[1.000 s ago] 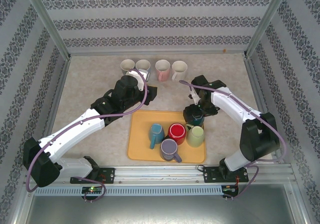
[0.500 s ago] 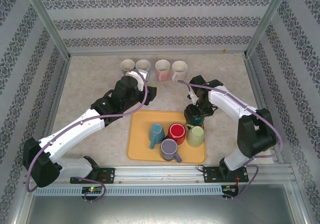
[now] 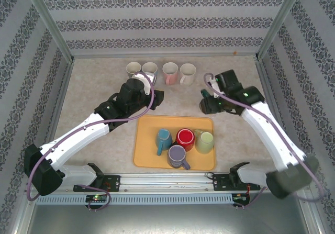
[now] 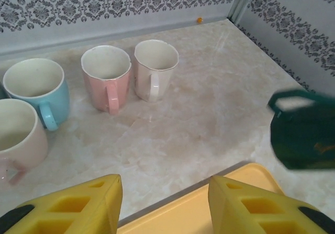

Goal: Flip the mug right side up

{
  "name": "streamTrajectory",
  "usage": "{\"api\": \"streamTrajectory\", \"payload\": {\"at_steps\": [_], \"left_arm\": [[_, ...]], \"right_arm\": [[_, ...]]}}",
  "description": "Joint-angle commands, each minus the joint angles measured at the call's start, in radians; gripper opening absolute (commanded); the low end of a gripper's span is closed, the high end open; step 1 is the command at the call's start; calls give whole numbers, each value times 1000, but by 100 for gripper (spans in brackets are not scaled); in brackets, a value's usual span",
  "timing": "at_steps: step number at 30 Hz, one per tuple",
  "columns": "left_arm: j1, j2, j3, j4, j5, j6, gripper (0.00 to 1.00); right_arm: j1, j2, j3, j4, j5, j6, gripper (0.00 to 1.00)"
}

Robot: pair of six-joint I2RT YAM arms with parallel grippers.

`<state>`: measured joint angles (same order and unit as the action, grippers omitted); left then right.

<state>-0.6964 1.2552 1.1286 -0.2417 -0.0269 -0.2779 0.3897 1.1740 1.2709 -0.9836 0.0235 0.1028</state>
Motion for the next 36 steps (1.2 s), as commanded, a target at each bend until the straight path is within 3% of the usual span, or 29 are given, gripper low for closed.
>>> {"api": "streamTrajectory", "payload": {"at_steps": [1,5,11,14,18,27,36], "left_arm": [[29,-21,107,-80,127,-71,50],[86,-4,182,-149,360,-216,52],[167,-3,178,-115,680,-484,60],[180,-5,134,-38,814,-612,65],[185,11,39,155,974,-814,67],[198,55,-66,496,1104,-1088,68],[195,135,-82,643,1105,-1167,67]], "right_arm": [[56,-190,-60,270,58,-139,49],[137,-342,-217,576,85,-423,48],[233,-370,-308,742,156,-834,50],[301,-400,-390,873,179,-1042,53],[347,-409,-429,927,188,-1178,54],[376,-458,-502,1036,164,-1251,56],[376,-457,-508,1031,143,-1232,57]]}}
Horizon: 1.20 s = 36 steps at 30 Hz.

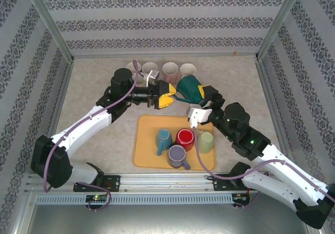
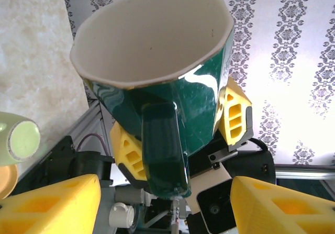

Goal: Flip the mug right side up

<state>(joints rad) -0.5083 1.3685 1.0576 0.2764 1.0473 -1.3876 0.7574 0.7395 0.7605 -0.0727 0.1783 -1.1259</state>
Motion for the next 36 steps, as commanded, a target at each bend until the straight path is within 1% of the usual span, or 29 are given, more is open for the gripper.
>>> {"api": "streamTrajectory", "payload": {"at_steps": [1,4,11,13,20,22,25,27,28,29,30,32,34,36], "left_arm": [[6,31,-10,131,35,-59,66],[7,61,-6,141,43,-55,63],[-3,117,21,139,65,-37,52],[-14,128,26,145,65,-39,46],[-40,147,19,194,71,-61,20],[-40,148,14,206,73,-68,14],[-41,142,8,215,74,-71,10],[-40,136,8,217,72,-71,7],[-40,135,9,221,70,-71,6],[-40,132,9,224,70,-73,5],[-37,130,11,225,65,-75,5],[-29,123,21,222,59,-70,4],[-13,115,33,197,43,-50,3],[14,92,48,132,-4,5,1]], "right_arm": [[8,-25,2,116,-15,-3,57],[9,-29,5,109,-26,10,57],[9,-42,-5,58,-44,19,57],[8,-44,-11,50,-43,22,57],[9,-54,-24,39,-39,32,57],[9,-57,-25,31,-36,31,58],[9,-65,-27,24,-36,36,60],[8,-72,-27,19,-31,39,63],[8,-74,-26,16,-25,45,68],[8,-72,-21,7,-13,53,79],[7,-67,-12,-12,2,61,97],[7,-57,6,-49,26,80,98],[8,-61,13,-85,22,93,98],[8,-70,21,-122,8,126,98]]}}
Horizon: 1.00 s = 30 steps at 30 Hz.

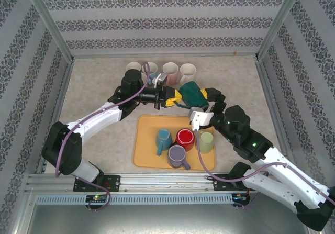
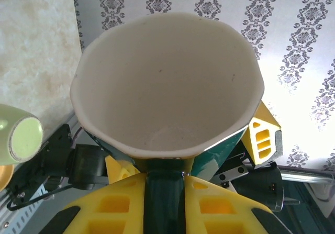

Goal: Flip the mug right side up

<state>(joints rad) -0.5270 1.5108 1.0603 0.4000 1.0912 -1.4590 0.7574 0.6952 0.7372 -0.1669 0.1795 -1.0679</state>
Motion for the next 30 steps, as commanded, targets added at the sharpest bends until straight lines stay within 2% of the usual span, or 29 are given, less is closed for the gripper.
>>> {"api": "streamTrajectory", "payload": {"at_steps": [1,6,10,13,15,18,22,30], "left_arm": [[44,-64,55,-44,-71,126,1],[63,-96,211,-497,-269,551,0],[57,-97,278,-608,-443,748,0],[21,-64,356,-741,-611,947,0],[-10,-25,399,-802,-703,1048,0],[-45,34,419,-830,-812,1139,0],[-62,95,417,-798,-911,1171,0],[-77,207,413,-683,-1012,1211,0]], "right_arm": [[8,-30,52,-47,1,95,98],[-12,-65,103,-142,-60,318,98],[-59,-64,159,-188,-60,544,98],[-89,-32,234,-227,37,707,98],[-110,-4,304,-313,82,794,98],[-120,-17,316,-333,73,816,98],[-125,-62,271,-272,111,849,98],[-126,-51,295,-358,164,954,98]]}}
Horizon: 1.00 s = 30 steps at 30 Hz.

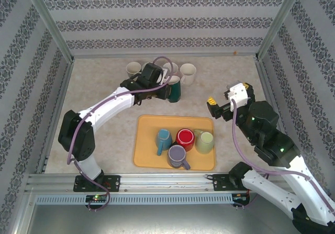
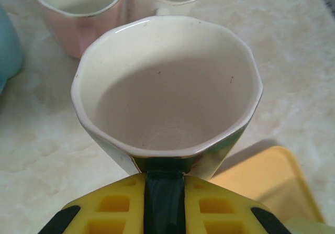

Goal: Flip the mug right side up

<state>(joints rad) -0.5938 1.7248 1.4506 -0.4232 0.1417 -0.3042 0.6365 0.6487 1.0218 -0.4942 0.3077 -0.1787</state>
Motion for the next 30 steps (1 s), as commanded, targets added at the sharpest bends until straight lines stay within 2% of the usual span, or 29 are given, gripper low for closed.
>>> {"api": "streamTrajectory", "payload": {"at_steps": [1,15,30], "left_arm": [[-11,6,21,161,-70,62,0],[-21,145,-36,368,-158,152,0],[-34,201,-146,586,-239,277,0]], "right_arm": [[-5,-9,4,-29,35,73,98],[-5,-64,-55,-10,11,107,98],[-6,-43,-85,25,-16,98,98]]}}
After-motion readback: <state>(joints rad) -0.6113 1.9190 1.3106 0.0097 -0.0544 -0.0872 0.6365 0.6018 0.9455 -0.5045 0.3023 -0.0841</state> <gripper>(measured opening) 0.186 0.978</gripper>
